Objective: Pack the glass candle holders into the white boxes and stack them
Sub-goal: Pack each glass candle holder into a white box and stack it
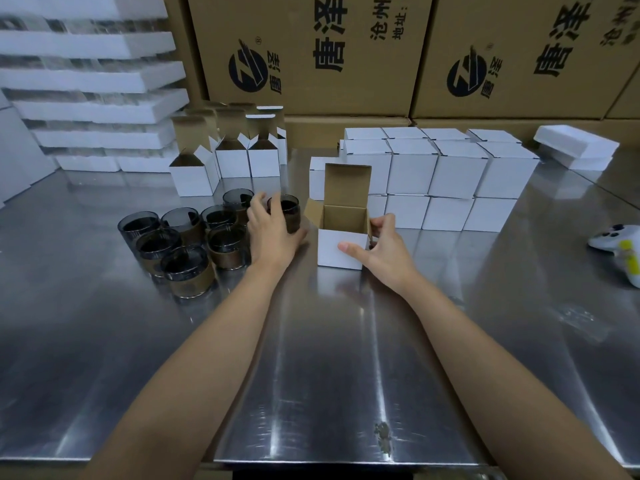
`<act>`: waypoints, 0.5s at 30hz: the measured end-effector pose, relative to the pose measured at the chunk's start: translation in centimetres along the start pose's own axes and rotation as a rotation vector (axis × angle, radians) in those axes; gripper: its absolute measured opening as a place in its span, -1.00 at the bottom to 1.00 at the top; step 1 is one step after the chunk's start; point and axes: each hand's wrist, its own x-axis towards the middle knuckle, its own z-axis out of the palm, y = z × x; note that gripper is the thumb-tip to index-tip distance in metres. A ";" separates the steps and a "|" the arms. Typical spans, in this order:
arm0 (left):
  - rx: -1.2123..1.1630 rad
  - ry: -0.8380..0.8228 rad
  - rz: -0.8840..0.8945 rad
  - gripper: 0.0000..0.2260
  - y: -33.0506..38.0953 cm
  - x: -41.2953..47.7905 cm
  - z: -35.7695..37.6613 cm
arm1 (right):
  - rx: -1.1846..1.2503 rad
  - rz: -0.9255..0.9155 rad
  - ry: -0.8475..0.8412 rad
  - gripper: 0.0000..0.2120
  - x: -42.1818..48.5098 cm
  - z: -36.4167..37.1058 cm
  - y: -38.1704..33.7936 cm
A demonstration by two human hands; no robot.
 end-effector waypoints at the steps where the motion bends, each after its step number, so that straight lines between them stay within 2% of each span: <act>1: -0.021 -0.035 -0.035 -0.31 -0.1 0.1 0.1 | 0.005 0.000 -0.003 -0.39 0.0 0.0 0.0; 5: -0.192 -0.109 -0.092 -0.45 -0.4 0.4 0.4 | 0.019 0.004 -0.006 -0.39 0.0 0.0 0.0; 9: -0.298 -0.086 -0.127 -0.55 -0.5 0.4 0.2 | 0.019 -0.005 -0.008 -0.40 -0.1 -0.1 0.0; 13: -0.368 -0.071 -0.150 -0.53 -0.4 0.4 0.2 | 0.021 -0.001 -0.016 -0.39 -0.1 0.0 -0.1; 15: -0.540 -0.051 -0.199 -0.50 -0.4 0.3 -0.1 | 0.024 0.005 -0.020 -0.39 -0.1 -0.1 0.0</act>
